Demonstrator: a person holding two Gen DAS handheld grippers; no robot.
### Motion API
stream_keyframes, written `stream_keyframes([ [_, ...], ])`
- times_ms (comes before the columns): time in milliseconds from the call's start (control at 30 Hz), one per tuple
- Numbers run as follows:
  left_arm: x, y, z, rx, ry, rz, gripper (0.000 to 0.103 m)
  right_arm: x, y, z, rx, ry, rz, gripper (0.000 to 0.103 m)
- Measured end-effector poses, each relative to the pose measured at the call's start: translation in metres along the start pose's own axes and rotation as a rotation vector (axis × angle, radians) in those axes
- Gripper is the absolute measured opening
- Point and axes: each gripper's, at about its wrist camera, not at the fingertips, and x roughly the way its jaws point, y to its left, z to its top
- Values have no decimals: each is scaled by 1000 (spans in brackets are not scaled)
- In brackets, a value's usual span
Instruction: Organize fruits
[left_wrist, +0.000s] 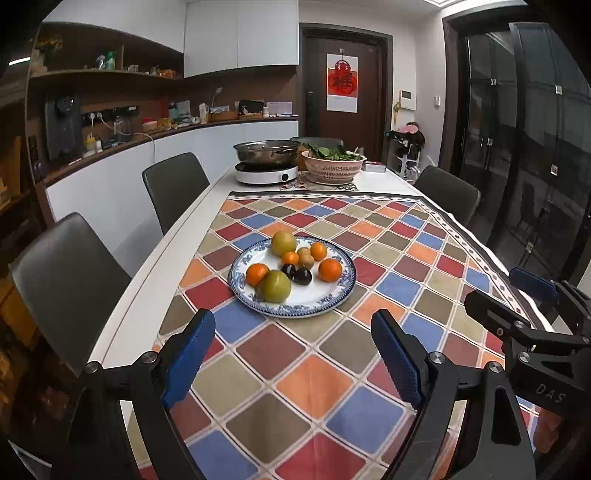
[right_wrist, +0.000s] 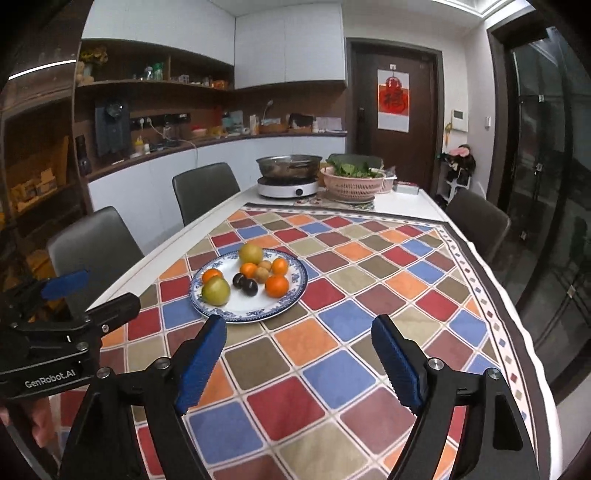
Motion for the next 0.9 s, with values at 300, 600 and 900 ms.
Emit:
stream_keyframes([
  [300,-30,-2,-20,22,-30,29,91,-29,6,-17,19,-13,3,81],
  [600,-42,-2,-38,1,-22,26,100,-44,8,-35,19,-15,-11,81],
  [900,-53,-3,-48,8,-28,40,101,-54,8,-45,16,-24,-25,81],
])
